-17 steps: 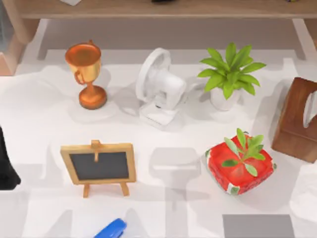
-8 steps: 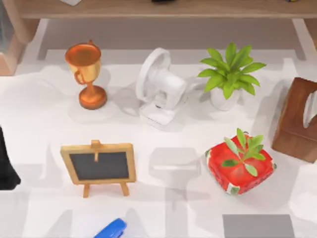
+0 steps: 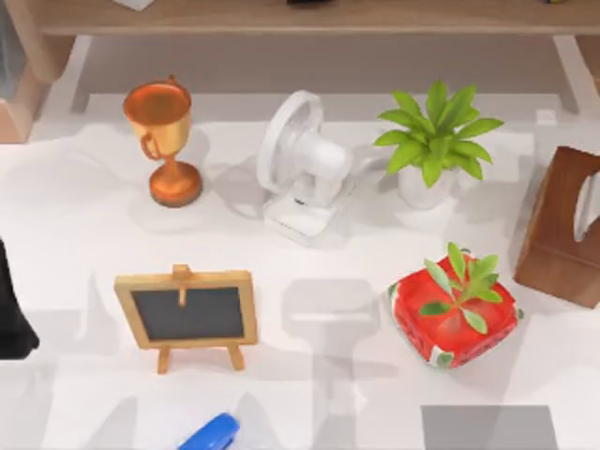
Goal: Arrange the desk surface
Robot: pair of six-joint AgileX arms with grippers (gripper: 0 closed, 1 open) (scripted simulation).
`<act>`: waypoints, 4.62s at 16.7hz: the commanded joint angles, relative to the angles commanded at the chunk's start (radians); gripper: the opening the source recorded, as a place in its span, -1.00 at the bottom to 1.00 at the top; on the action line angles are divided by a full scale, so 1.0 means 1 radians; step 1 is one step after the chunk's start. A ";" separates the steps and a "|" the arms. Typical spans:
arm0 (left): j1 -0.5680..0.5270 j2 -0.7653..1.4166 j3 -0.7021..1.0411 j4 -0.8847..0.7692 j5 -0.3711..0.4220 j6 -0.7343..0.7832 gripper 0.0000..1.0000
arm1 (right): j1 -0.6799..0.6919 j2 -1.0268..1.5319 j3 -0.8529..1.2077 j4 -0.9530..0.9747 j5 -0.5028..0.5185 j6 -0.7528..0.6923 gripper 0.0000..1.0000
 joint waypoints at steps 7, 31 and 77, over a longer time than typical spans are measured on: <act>0.000 0.000 0.000 0.000 0.000 0.000 1.00 | 0.013 -0.371 -0.317 0.093 -0.045 0.310 -1.00; 0.000 0.000 0.000 0.000 0.000 0.000 1.00 | 1.279 -0.976 -1.511 0.328 0.155 1.147 -1.00; 0.000 0.000 0.000 0.000 0.000 0.000 1.00 | 1.276 -0.952 -1.536 0.377 0.155 1.145 -0.40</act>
